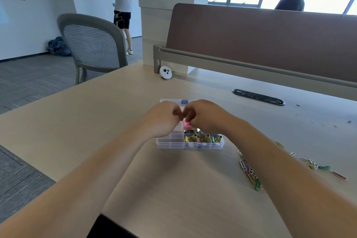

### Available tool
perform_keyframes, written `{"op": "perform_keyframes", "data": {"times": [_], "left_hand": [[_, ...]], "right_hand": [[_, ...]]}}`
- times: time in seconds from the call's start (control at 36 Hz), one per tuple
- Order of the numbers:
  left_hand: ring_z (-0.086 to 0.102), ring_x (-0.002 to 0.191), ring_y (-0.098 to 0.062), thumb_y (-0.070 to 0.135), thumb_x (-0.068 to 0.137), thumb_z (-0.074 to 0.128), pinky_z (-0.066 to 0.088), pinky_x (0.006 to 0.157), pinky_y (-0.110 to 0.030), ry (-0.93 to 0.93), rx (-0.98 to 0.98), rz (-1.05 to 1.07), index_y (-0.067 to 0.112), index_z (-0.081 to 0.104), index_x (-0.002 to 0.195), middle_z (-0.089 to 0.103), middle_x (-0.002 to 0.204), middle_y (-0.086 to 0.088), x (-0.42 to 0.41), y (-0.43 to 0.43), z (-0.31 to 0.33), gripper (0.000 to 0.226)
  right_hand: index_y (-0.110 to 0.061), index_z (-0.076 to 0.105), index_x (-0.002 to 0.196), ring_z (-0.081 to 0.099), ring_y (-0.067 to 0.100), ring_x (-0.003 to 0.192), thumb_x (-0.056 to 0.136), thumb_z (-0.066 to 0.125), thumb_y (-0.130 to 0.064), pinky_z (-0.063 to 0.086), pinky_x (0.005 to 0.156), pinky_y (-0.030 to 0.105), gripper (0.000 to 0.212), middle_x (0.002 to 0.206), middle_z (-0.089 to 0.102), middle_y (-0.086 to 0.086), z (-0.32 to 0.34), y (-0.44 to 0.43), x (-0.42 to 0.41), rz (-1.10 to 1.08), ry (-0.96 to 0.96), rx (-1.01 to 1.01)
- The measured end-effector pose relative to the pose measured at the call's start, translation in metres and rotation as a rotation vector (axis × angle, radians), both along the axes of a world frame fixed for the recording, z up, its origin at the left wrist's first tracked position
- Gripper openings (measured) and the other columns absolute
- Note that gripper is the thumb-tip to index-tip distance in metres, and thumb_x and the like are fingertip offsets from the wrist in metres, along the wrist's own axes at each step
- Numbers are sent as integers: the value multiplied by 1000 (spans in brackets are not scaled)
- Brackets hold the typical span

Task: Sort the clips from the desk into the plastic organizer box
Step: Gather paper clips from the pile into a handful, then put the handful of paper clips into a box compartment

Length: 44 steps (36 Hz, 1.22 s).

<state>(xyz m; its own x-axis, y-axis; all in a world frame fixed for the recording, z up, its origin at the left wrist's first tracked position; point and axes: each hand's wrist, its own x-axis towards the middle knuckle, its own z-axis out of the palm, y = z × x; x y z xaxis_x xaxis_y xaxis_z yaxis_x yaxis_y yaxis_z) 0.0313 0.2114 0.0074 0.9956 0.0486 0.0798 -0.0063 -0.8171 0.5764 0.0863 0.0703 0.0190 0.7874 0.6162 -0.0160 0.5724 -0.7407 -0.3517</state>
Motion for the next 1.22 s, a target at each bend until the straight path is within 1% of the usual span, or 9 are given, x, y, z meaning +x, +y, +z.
{"op": "perform_keyframes", "data": {"times": [0.17, 0.33, 0.56, 0.72, 0.81, 0.92, 1.03, 1.11, 1.22], "left_hand": [[53, 67, -4, 9, 93, 45, 38, 57, -19, 3, -2, -7, 25, 62, 90, 53, 71, 16, -1, -2, 1, 24], [54, 67, -5, 9, 93, 44, 39, 57, -20, 8, -10, -6, 24, 63, 91, 54, 72, 16, -2, -4, 1, 25], [55, 69, -4, 9, 92, 45, 40, 59, -20, 9, 2, -15, 25, 62, 89, 57, 77, 14, -5, -8, 4, 24], [52, 69, -3, 8, 94, 45, 34, 55, -14, 9, 9, -28, 18, 67, 99, 57, 85, 10, -10, -17, 9, 25], [51, 66, -2, 9, 94, 45, 33, 53, -14, 9, 10, -23, 17, 66, 98, 54, 76, 14, -14, -24, 13, 23], [55, 72, -5, 9, 91, 46, 38, 57, -18, 1, 11, -53, 17, 67, 99, 59, 82, 9, -20, -38, 17, 23], [58, 81, -10, 14, 90, 48, 40, 64, -20, -24, 29, -102, 18, 67, 97, 63, 89, 9, -26, -65, 18, 21], [60, 88, -13, 19, 88, 52, 42, 67, -23, -23, 43, -155, 22, 66, 93, 65, 94, 8, -31, -91, 14, 16], [58, 105, -15, 28, 93, 52, 42, 81, -25, 21, 86, -249, 22, 63, 115, 62, 119, 3, -41, -128, 11, 25]], "right_hand": [[-18, 68, 112, 64, 13, 88, 86, 60, 0, 49, 75, 21, 33, 104, 71, 0, 1, 0, 0, -7, 7, 50], [-17, 67, 111, 64, 11, 85, 87, 60, -1, 52, 78, 23, 30, 103, 71, -1, 0, -3, 0, -23, 3, 72], [-12, 66, 117, 63, 21, 100, 90, 55, 2, 47, 91, 27, 32, 114, 68, 6, 4, -8, -9, -27, -19, 86], [-13, 65, 114, 65, 19, 96, 90, 55, 1, 51, 89, 29, 30, 109, 69, 5, 6, -18, -9, -51, -21, 127], [-15, 65, 113, 64, 15, 91, 89, 54, -1, 52, 87, 28, 29, 106, 69, 2, 6, -27, -11, -79, -30, 156], [-16, 66, 110, 63, 16, 93, 89, 54, -7, 53, 88, 32, 25, 106, 68, 1, 8, -49, -19, -98, -53, 153], [-20, 66, 104, 61, 14, 87, 90, 53, -10, 51, 81, 28, 21, 102, 68, -2, 12, -84, -31, -137, -61, 157], [-23, 66, 101, 62, 14, 87, 90, 53, -13, 54, 82, 32, 20, 100, 68, -3, 14, -113, -39, -182, -62, 155], [-24, 66, 101, 62, 12, 89, 90, 53, -15, 51, 79, 26, 19, 101, 68, -5, 13, -155, -50, -259, -69, 140]]}}
